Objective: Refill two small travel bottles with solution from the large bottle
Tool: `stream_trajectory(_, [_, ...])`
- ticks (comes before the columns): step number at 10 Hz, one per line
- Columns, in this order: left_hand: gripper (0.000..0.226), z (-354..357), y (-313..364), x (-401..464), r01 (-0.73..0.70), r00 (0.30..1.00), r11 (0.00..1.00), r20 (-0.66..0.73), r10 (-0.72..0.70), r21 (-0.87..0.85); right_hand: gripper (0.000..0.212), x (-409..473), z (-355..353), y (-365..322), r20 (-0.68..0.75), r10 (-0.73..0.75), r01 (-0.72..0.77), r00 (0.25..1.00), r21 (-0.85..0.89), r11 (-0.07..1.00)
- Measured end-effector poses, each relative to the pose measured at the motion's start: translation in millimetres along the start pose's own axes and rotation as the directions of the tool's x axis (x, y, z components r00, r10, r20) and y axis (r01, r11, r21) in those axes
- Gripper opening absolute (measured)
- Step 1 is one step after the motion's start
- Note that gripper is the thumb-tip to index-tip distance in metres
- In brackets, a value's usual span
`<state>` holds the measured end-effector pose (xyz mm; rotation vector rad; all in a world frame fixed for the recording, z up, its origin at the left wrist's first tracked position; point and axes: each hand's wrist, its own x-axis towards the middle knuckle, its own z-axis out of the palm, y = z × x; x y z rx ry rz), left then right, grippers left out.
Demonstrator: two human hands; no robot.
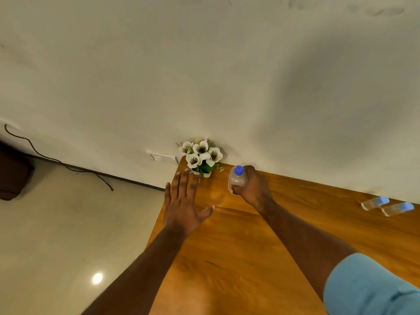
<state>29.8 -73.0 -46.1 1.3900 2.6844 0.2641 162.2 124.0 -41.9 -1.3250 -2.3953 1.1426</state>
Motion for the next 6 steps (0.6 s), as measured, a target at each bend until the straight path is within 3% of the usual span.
stream_trajectory(4, [0.107,6,3,1,0.020,1.000,1.000,0.016,-0.020,0.017,0.071,1,8,15,-0.014,-0.044,0.045,0.999,0.042,0.998])
stream_trajectory(6, [0.109,-11,9,-3,0.000,1.000,1.000,-0.019,0.000,-0.019,0.098,-14,-6,5,-0.012,-0.037,0.038,0.999,0.026,0.999])
